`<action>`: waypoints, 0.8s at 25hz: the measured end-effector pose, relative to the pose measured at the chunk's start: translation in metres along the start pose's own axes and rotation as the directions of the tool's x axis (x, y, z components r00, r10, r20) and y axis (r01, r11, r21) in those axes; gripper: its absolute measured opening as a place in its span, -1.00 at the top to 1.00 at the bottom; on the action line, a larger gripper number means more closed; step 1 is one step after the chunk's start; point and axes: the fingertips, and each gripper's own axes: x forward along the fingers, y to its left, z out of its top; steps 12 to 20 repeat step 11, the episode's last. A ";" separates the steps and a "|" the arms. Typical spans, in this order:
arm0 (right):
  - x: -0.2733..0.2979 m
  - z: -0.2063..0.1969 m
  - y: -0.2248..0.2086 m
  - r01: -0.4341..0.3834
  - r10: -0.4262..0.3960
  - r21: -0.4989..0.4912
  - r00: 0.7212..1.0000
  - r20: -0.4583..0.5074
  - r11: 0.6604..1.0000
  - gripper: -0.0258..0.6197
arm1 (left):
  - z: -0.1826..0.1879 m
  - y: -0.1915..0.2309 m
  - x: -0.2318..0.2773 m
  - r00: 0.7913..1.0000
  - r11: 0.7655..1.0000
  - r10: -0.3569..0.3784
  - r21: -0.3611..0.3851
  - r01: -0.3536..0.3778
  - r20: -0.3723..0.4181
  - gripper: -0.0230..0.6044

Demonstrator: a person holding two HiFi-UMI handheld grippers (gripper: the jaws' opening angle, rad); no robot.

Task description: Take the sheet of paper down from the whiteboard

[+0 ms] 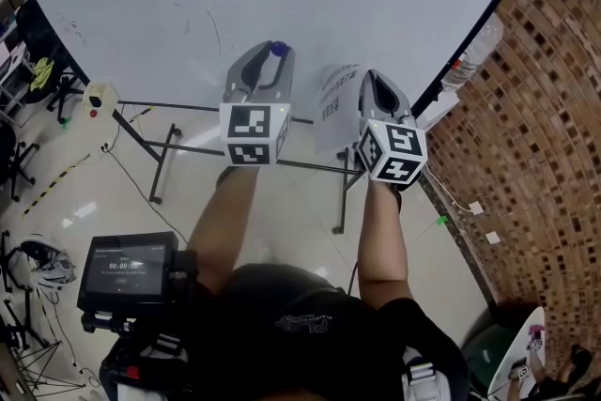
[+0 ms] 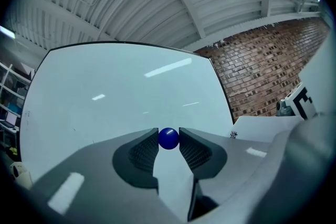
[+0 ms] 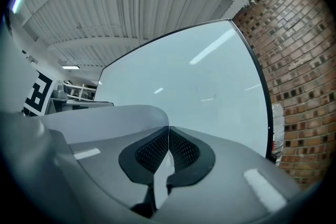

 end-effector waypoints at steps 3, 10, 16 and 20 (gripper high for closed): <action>0.002 0.001 -0.003 0.007 -0.007 0.002 1.000 0.005 1.000 0.88 | -0.002 0.000 0.003 1.000 1.000 -0.002 0.003 0.002 -0.004 0.54; 0.007 -0.003 0.002 0.015 -0.015 -0.021 1.000 -0.009 1.000 0.88 | -0.003 0.005 0.003 1.000 1.000 0.001 0.000 -0.001 -0.007 0.54; 0.008 -0.004 0.002 0.019 -0.019 -0.027 1.000 -0.013 0.999 0.88 | -0.003 0.005 0.003 1.000 1.000 0.001 0.001 -0.001 -0.008 0.54; 0.008 -0.004 0.002 0.019 -0.019 -0.027 1.000 -0.013 0.999 0.88 | -0.003 0.005 0.003 1.000 1.000 0.001 0.001 -0.001 -0.008 0.54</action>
